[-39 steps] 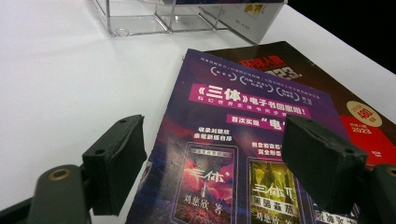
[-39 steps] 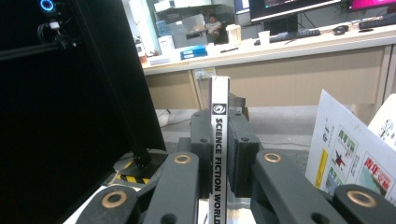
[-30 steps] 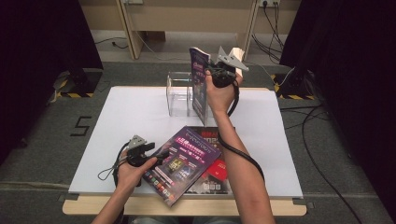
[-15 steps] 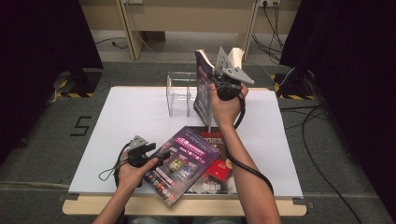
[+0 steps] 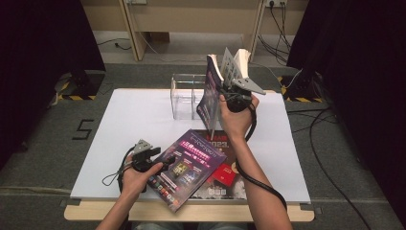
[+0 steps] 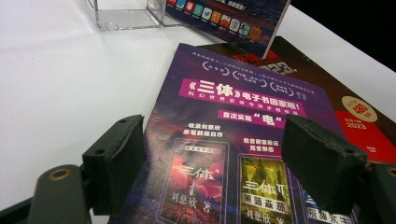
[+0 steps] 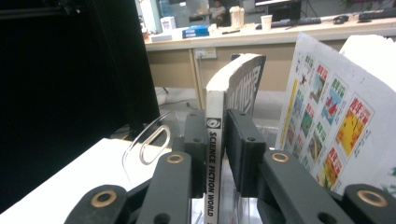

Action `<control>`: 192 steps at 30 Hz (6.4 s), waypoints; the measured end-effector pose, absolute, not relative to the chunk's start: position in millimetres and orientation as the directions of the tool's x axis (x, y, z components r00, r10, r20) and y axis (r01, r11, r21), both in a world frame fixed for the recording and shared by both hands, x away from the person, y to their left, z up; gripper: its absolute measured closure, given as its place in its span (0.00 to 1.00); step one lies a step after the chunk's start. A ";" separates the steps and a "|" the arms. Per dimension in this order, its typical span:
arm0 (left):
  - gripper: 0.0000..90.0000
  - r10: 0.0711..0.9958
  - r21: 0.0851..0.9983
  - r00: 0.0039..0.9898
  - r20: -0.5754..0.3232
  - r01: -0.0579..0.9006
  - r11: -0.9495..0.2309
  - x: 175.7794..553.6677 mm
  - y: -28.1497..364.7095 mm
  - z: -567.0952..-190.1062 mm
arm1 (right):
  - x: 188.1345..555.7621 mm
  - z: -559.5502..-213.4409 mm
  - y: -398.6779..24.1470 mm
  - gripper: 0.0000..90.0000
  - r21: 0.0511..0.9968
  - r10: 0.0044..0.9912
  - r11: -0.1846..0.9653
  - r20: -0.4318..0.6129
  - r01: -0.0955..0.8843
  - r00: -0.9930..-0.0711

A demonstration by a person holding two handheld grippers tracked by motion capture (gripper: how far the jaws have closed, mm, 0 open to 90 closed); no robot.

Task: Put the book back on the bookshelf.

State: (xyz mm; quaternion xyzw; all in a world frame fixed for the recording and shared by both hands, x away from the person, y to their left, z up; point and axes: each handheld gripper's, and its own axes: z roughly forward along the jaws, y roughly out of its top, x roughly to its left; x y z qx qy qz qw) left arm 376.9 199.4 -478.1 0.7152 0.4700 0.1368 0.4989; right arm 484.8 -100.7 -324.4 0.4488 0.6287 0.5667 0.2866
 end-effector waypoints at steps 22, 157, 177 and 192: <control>0.23 0.807 0.843 0.522 -0.275 0.534 -0.058 376.8 198.4 -477.9 | 485.6 -324.7 -98.8 0.75 0.943 0.908 -0.042 0.174 0.330 -0.382; 0.23 0.805 0.839 0.528 -0.272 0.539 -0.070 377.1 198.5 -482.3 | 540.2 -324.8 -75.7 0.84 0.956 0.963 -0.027 0.104 0.294 -0.249; 0.23 0.807 0.841 0.529 -0.262 0.535 -0.078 376.3 197.3 -481.6 | 527.1 -331.0 -78.8 0.70 0.949 0.957 0.011 0.082 0.314 -0.279; 0.23 0.807 0.839 0.530 -0.261 0.538 -0.081 376.2 196.1 -482.9 | 513.5 -339.1 -88.6 0.65 0.941 0.955 0.035 0.068 0.337 -0.290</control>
